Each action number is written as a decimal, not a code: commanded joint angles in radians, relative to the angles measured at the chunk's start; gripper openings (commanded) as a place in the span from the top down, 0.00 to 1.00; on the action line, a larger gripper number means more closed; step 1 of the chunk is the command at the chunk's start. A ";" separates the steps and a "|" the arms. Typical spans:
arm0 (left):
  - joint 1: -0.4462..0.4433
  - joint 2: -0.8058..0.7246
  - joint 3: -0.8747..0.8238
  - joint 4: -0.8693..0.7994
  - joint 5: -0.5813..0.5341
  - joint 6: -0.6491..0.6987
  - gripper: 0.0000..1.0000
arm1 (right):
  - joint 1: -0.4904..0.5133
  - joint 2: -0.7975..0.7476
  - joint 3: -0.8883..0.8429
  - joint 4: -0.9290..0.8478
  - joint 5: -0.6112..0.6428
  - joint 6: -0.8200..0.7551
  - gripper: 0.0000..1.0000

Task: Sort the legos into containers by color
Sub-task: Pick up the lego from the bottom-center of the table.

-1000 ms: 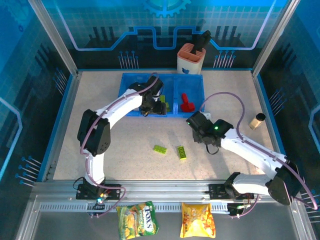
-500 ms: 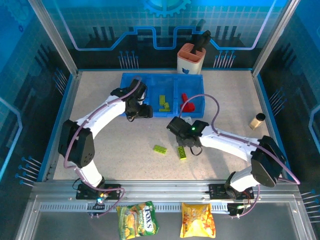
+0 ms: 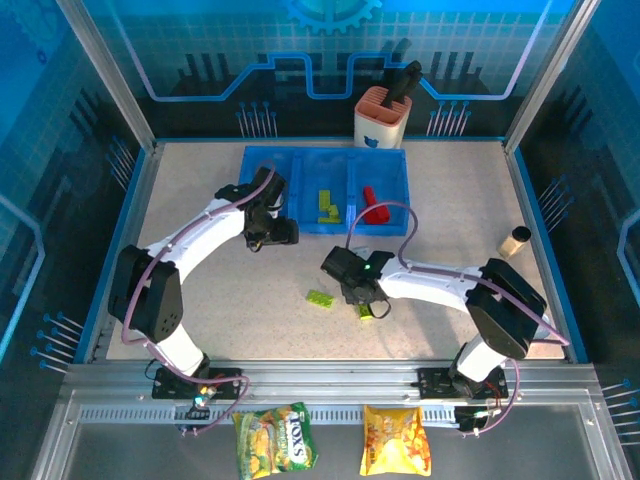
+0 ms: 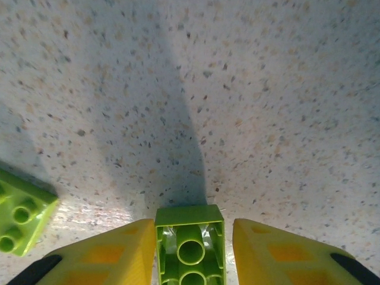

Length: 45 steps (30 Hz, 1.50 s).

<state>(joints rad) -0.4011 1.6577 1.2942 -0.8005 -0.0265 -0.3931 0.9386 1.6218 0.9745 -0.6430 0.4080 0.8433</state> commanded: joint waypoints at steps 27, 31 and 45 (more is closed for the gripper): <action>0.025 -0.059 -0.099 0.036 0.000 0.019 0.27 | 0.060 0.094 0.081 -0.033 0.045 0.014 0.65; 0.037 -0.080 -0.116 0.034 0.015 0.019 0.27 | 0.052 0.107 0.150 -0.076 0.054 -0.008 0.65; 0.042 -0.208 -0.289 0.044 0.088 -0.026 0.27 | -0.048 0.200 0.402 -0.083 -0.010 -0.131 0.64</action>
<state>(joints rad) -0.3637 1.4956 1.0447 -0.7559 0.0185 -0.3950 0.9192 1.7916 1.3216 -0.7044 0.4129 0.7555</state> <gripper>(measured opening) 0.728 0.361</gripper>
